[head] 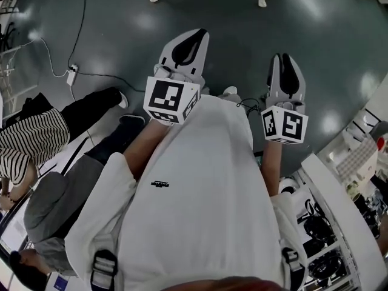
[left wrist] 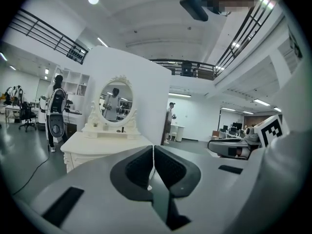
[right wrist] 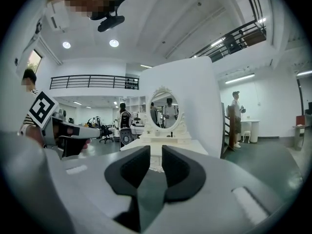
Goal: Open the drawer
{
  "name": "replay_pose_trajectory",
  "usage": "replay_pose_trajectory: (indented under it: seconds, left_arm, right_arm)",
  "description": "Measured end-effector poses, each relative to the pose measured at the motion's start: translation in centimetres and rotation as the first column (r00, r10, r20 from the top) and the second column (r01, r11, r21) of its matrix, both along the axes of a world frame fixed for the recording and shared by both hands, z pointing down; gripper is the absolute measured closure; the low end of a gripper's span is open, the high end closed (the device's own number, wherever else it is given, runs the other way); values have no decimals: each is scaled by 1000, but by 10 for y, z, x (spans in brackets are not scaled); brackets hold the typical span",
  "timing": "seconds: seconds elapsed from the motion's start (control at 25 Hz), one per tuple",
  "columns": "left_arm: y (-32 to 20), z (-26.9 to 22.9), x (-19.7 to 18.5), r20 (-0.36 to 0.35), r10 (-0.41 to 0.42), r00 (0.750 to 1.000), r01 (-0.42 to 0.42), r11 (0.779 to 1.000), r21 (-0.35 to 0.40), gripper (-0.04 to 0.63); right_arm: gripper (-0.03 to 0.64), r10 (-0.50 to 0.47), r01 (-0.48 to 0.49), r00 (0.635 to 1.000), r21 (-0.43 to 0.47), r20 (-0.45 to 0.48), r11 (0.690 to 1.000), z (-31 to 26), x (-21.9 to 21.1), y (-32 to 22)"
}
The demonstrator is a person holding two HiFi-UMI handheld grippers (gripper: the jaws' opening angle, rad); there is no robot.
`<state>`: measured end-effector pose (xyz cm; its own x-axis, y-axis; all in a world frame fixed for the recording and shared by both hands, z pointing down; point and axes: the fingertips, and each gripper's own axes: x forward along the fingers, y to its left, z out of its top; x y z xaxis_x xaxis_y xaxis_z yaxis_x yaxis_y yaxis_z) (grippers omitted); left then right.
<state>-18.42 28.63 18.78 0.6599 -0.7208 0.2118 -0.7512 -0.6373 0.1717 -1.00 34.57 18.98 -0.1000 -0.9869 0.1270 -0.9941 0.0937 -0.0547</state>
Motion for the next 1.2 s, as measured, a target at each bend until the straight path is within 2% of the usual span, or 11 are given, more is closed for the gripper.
replay_pose_trajectory:
  seconds: [0.28, 0.56, 0.88, 1.2]
  left_arm:
    - [-17, 3, -34, -1, -4, 1000, 4, 1000, -2, 580]
    - [-32, 10, -47, -6, -24, 1000, 24, 999, -33, 581]
    - [-65, 19, -33, 24, -31, 999, 32, 998, -45, 580]
    - [-116, 27, -6, 61, -42, 997, 47, 996, -70, 581]
  right_arm:
    - [532, -4, 4, 1000, -5, 17, 1000, 4, -35, -23]
    - [532, -20, 20, 1000, -13, 15, 1000, 4, -45, -46]
    - [532, -28, 29, 999, -26, 37, 999, 14, -30, -81]
    - [532, -47, 49, 997, -33, 65, 998, 20, -3, -140]
